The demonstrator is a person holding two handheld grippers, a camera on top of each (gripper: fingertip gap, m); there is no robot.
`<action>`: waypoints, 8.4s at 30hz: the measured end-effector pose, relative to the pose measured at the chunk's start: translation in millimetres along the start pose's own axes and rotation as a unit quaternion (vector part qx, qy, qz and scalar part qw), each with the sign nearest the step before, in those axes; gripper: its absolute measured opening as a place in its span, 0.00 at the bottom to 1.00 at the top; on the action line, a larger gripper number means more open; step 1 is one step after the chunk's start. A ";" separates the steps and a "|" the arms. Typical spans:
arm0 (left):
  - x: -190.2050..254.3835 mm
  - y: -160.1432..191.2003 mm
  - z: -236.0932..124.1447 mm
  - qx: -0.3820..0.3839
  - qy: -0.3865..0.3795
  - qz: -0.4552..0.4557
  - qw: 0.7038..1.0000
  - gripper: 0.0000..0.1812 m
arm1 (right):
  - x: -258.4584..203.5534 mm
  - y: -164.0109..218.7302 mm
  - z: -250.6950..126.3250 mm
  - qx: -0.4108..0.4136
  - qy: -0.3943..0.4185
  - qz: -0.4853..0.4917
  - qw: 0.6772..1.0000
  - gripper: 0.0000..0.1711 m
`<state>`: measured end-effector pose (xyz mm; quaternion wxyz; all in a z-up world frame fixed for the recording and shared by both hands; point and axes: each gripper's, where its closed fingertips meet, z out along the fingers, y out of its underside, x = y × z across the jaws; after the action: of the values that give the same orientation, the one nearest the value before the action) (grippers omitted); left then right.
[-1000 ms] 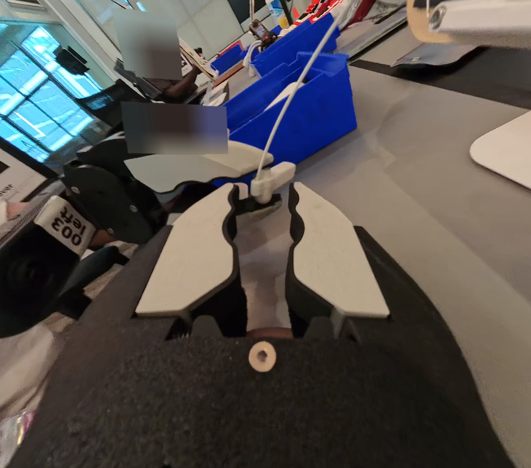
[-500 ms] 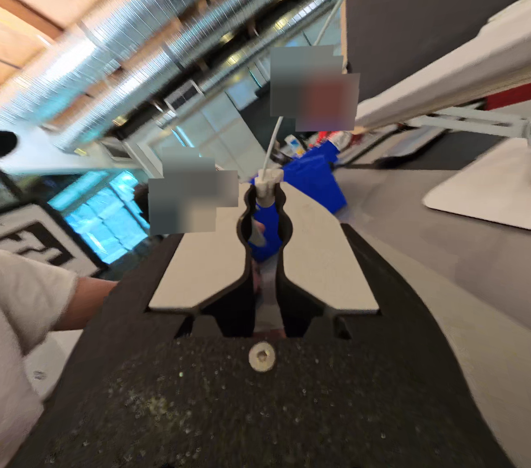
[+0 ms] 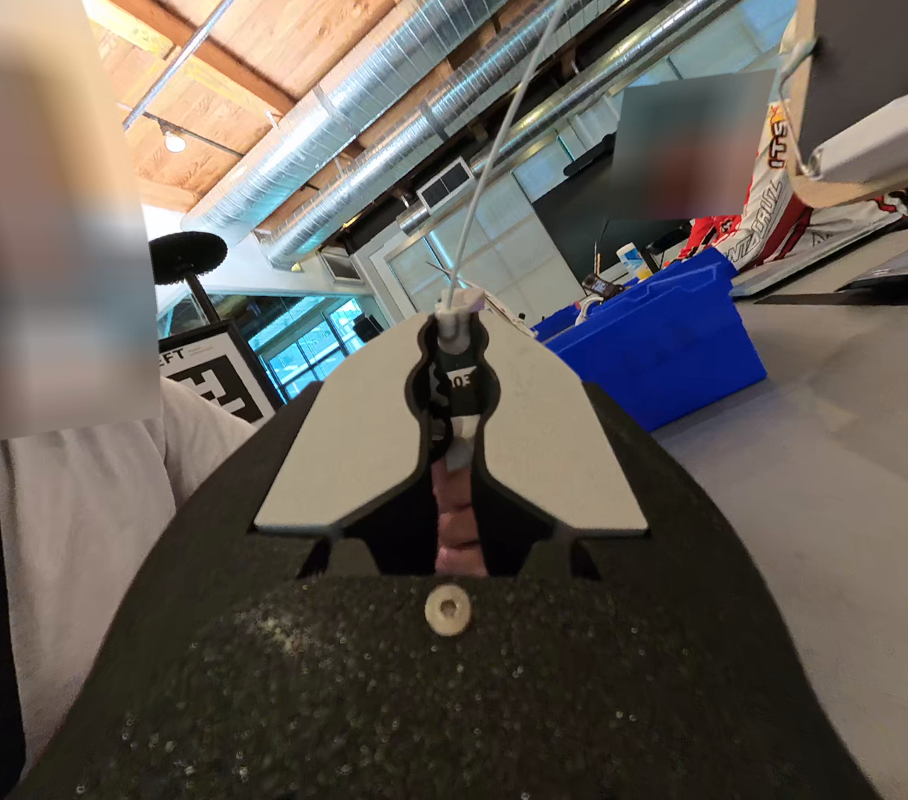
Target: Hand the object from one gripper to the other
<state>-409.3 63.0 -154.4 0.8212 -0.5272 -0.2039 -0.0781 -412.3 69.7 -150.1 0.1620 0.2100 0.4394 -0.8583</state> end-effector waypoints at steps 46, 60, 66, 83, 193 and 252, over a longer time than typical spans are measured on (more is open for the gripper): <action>-2.0 17.7 -11.0 -0.122 0.012 0.069 0.990 0.06 | 14.9 -53.6 -34.0 0.095 0.064 0.024 0.993 0.01; 5.9 10.9 -9.7 -0.147 -0.017 0.203 0.968 0.16 | -15.8 -11.2 2.0 -0.405 0.251 -0.197 0.857 0.02; 32.1 32.7 -7.6 -0.193 0.047 0.232 0.952 0.00 | -21.7 20.3 11.1 -0.455 0.226 -0.192 0.840 0.01; 15.5 36.8 -10.6 -0.216 0.015 0.209 0.954 0.01 | -18.7 32.3 15.1 -0.462 0.226 -0.192 0.836 0.02; -2.6 4.0 -10.9 -0.115 -0.029 0.015 0.993 0.15 | 2.9 5.7 -17.9 -0.185 0.350 -0.651 0.648 0.08; -10.1 31.9 -18.0 -0.304 -0.131 0.550 0.767 0.07 | 25.0 46.1 -8.7 -0.231 0.257 -0.032 0.938 0.30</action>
<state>-403.0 59.8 -191.7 0.4854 -0.7765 0.0503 0.3987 -410.5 48.6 -198.9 0.0600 0.3664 0.6586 -0.6545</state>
